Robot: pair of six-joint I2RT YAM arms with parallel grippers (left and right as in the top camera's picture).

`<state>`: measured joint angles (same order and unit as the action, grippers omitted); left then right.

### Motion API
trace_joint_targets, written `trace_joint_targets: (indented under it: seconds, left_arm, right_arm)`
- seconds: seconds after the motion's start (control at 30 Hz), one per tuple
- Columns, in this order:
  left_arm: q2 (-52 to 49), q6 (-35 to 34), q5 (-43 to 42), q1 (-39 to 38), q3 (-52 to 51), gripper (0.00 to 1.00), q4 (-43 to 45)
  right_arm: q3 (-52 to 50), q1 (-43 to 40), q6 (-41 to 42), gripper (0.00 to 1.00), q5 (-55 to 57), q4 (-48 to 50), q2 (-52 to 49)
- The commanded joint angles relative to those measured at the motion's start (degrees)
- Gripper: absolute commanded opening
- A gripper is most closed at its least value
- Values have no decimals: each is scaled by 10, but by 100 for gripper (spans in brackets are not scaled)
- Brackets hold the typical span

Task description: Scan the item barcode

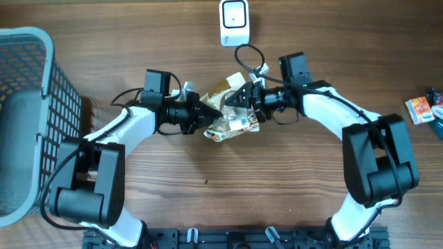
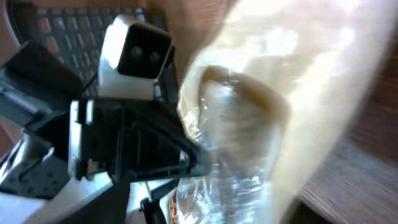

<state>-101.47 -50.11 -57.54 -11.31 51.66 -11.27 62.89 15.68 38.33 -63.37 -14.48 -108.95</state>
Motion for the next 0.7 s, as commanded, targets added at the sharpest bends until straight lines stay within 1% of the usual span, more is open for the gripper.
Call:
trace_joint_targets:
  seconds: [0.0, 0.03, 0.07, 0.1, 0.13, 0.17, 0.23, 0.3, 0.37, 0.4, 0.43, 0.5, 0.57, 0.67]
  left_arm:
    - [1, -3, -18, -4, 1, 4, 2]
    - [1, -3, -18, -4, 1, 4, 2]
    - [1, -3, -18, -5, 1, 6, 2]
    - [1, -3, -18, -5, 1, 14, 2]
    - [1, -3, -18, -5, 1, 27, 2]
    - [1, 0, -17, -5, 1, 43, 2]
    - [1, 0, -10, -4, 1, 50, 5]
    - [3, 2, -2, -1, 1, 56, 11]
    - [14, 5, 24, 7, 1, 60, 10]
    - [24, 10, 42, 12, 1, 61, 10]
    - [41, 27, 69, 16, 1, 61, 5]
    - [64, 32, 121, 19, 1, 61, -17]
    - [86, 34, 182, 19, 1, 62, -28]
    - [109, 34, 254, 18, 1, 64, -41]
  right_arm:
    - [-4, 0, 29, 39, 10, 14, 10]
    - [-4, 0, 39, 30, 15, 24, 10]
    - [-4, 0, 42, 23, 17, 33, 10]
    - [-4, 0, 41, 17, 18, 37, 10]
    - [-4, 0, 40, 8, 21, 37, 10]
    - [-4, 0, 37, 5, 27, 38, 10]
    - [-3, 0, 36, 5, 50, 38, 12]
    - [3, 0, 16, 5, 88, 32, 21]
    - [19, 0, -10, 5, 143, -3, 49]
    - [33, 0, -31, 5, 198, -42, 68]
    - [54, 0, -54, 5, 276, -99, 93]
    - [72, 1, -78, 5, 379, -166, 122]
    - [76, 1, -129, 4, 477, -205, 151]
    - [77, 10, -171, 5, 625, -236, 181]
